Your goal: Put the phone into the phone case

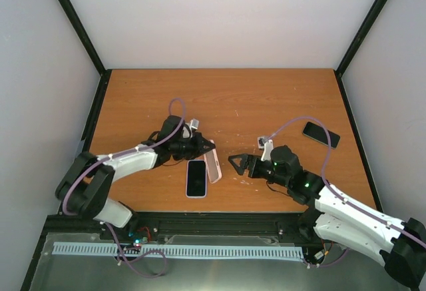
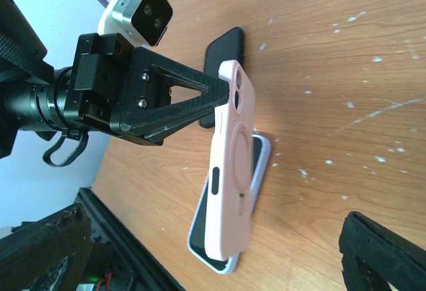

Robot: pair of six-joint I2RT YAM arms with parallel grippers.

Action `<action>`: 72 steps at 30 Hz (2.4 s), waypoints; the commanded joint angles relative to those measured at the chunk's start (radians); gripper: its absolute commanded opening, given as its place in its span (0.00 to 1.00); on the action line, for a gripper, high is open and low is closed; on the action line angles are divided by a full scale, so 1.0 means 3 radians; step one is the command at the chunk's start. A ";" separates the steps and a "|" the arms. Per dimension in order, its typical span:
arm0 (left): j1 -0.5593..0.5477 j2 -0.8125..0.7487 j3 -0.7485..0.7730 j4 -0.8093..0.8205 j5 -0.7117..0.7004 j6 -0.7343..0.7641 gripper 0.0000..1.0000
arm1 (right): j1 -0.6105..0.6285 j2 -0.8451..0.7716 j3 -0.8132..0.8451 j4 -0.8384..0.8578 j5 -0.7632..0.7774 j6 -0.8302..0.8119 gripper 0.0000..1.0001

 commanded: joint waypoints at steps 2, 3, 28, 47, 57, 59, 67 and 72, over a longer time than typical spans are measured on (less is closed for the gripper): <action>-0.0140 0.0405 0.0393 -0.0035 -0.0033 0.0173 0.02 | 0.0012 -0.0210 0.0022 -0.0476 0.0407 -0.0108 1.00; -0.0160 0.0478 0.0450 -0.0045 -0.0041 0.0192 0.03 | 0.0012 -0.0229 0.0034 -0.0521 0.0438 -0.0110 1.00; -0.0254 -0.0383 0.0316 -0.0965 -0.0923 0.0494 0.99 | -0.1071 0.0578 0.0884 -0.1065 0.0922 -0.0639 1.00; -0.0249 -0.1480 -0.0021 -0.1648 -0.1227 0.0629 1.00 | -0.2587 0.3033 0.2584 -0.1365 0.1335 -0.1689 1.00; -0.0249 -0.1596 -0.0031 -0.1708 -0.1251 0.0642 0.99 | -0.2996 0.3766 0.3154 -0.1500 0.1287 -0.1906 1.00; -0.0247 -0.1610 -0.0031 -0.1727 -0.1257 0.0643 1.00 | -0.3064 0.3860 0.3242 -0.1533 0.1258 -0.1937 1.00; -0.0247 -0.1635 -0.0024 -0.1716 -0.1261 0.0648 1.00 | -0.3278 0.4113 0.3295 -0.1543 0.1047 -0.1903 1.00; -0.0245 -0.1672 -0.0029 -0.1767 -0.1277 0.0634 0.99 | -0.3379 0.4199 0.3326 -0.1539 0.0949 -0.1905 1.00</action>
